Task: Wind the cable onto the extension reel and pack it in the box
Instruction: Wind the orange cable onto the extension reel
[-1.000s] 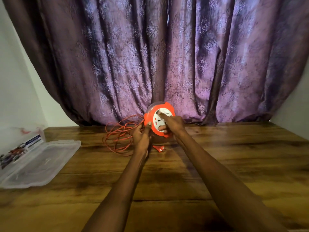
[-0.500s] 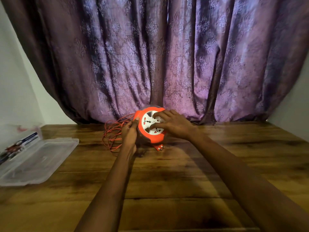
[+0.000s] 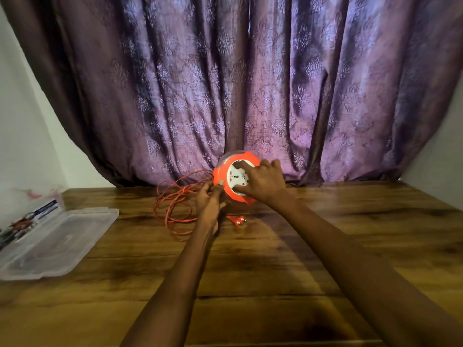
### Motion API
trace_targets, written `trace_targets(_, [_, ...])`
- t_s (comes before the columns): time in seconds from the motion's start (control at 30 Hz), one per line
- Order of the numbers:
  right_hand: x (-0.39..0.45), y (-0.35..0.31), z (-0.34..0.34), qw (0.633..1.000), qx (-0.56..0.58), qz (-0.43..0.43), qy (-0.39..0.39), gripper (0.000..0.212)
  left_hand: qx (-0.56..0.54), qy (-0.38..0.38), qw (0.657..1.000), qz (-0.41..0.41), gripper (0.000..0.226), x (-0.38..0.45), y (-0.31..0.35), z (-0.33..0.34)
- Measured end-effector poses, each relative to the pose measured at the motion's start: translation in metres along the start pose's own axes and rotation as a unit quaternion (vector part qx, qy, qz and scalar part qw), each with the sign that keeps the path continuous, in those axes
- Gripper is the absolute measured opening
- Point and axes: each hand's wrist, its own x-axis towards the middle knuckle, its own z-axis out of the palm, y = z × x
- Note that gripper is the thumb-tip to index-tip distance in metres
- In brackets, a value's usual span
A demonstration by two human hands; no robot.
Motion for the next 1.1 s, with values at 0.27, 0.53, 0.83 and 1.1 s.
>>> trace_targets(0.27, [-0.001, -0.018, 0.002, 0.787, 0.517, 0.326, -0.085, 0.062, -0.024, 0.005, 0.999, 0.030, 0.031, -0.002, -0.003, 0.003])
trace_targets(0.53, [-0.010, 0.006, 0.002, 0.974, 0.196, -0.112, 0.025, 0.024, -0.033, 0.076, 0.996, 0.031, 0.015, 0.023, 0.006, -0.023])
trace_targets(0.83, [-0.008, 0.003, -0.012, 0.933, -0.076, -0.351, -0.009, 0.044, -0.027, 0.051, 0.998, -0.014, 0.026, 0.018, 0.005, -0.023])
trace_targets(1.1, [-0.002, 0.010, -0.005, 0.940, -0.155, -0.303, 0.009, 0.053, 0.032, 0.025, 0.999, 0.009, 0.019, 0.011, 0.007, -0.017])
